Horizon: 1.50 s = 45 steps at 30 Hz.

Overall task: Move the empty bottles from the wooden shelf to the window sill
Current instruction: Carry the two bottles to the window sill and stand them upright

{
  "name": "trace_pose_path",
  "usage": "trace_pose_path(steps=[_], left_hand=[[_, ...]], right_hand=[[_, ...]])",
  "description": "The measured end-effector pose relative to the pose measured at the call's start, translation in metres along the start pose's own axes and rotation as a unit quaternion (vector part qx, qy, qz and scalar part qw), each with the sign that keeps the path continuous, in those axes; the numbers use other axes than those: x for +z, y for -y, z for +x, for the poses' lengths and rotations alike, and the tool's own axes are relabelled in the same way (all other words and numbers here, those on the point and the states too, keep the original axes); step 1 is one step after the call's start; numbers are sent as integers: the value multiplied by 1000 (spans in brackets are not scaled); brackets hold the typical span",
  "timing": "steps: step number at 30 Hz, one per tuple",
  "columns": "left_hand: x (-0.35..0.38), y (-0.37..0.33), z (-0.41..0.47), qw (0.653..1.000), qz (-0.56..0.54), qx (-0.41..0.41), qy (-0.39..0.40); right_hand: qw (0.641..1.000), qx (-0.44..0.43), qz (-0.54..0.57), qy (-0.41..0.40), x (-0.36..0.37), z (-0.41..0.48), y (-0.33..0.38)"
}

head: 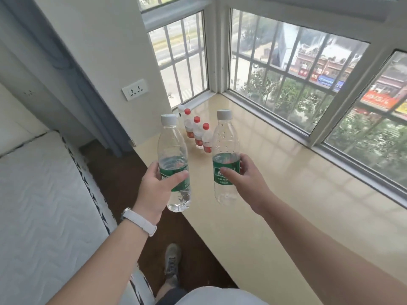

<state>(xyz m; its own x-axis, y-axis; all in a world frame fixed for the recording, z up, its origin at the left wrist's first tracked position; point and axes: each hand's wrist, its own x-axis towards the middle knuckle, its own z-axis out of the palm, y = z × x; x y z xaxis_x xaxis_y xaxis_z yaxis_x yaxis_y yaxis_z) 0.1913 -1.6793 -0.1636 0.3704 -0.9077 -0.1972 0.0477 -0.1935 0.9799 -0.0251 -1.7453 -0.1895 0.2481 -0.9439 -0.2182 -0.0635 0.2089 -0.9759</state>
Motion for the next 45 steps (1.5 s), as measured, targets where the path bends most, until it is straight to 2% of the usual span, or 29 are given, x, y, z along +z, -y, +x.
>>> trace_pose_path(steps=[15, 27, 31, 45], left_hand=[[-88, -16, 209, 983, 13, -34, 180], [-46, -14, 250, 958, 12, -51, 284], [-24, -14, 240, 955, 20, -51, 292], [50, -4, 222, 957, 96, -26, 273]], right_hand=[[977, 39, 19, -210, 116, 102, 6], [939, 53, 40, -337, 107, 91, 4], [932, 51, 70, -351, 92, 77, -5], [940, 60, 109, -317, 29, 85, -44]])
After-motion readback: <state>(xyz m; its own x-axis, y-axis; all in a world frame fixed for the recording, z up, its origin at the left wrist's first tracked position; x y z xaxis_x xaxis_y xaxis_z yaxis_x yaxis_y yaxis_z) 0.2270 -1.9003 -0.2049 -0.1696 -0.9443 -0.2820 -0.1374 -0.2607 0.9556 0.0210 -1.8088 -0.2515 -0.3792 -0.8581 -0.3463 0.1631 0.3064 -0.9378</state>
